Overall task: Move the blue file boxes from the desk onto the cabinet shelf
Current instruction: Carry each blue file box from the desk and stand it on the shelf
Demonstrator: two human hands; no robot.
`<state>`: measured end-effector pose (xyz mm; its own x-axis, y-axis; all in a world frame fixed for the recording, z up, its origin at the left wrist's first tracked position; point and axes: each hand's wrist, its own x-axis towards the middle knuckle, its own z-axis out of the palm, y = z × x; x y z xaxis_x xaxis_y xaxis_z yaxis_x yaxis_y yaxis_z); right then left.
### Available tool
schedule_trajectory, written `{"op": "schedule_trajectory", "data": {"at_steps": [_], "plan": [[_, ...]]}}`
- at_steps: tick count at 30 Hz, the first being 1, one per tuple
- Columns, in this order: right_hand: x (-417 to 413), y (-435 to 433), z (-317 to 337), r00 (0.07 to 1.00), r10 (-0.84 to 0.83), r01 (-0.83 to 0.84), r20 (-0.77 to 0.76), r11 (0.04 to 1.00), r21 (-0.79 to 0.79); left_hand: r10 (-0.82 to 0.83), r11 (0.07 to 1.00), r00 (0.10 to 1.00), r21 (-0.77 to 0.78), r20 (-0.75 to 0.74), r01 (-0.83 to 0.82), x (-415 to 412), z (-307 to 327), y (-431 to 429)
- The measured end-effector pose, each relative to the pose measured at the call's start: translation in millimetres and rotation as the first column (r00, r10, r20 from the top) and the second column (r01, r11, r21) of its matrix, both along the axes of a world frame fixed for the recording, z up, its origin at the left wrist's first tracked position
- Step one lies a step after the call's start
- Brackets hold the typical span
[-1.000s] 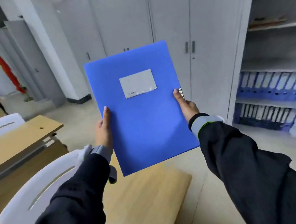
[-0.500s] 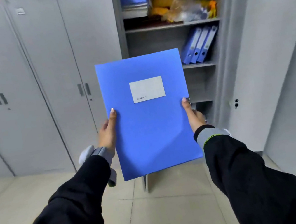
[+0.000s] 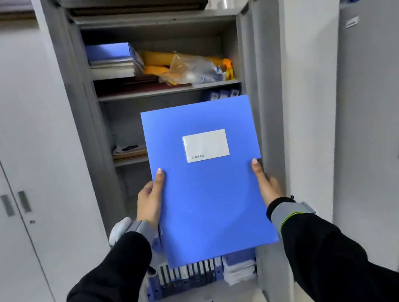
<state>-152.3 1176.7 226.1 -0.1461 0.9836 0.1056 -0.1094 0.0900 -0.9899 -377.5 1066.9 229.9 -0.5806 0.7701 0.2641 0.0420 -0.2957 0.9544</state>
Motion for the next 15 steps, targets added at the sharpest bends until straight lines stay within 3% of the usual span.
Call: {"op": "schedule_trajectory", "data": {"at_steps": [9, 15], "plan": [[-81.8, 145.8, 34.6, 0.992, -0.090, 0.097, -0.090, 0.993, 0.070, -0.025, 0.998, 0.999, 0.067, 0.043, 0.022, -89.1, 42.1, 177.9], [-137.9, 241.1, 42.5, 0.988, -0.044, 0.064, -0.150, 0.990, 0.127, 0.003, 0.988, 1.000, 0.157, 0.018, -0.005, -140.3, 57.2, 267.2]]}}
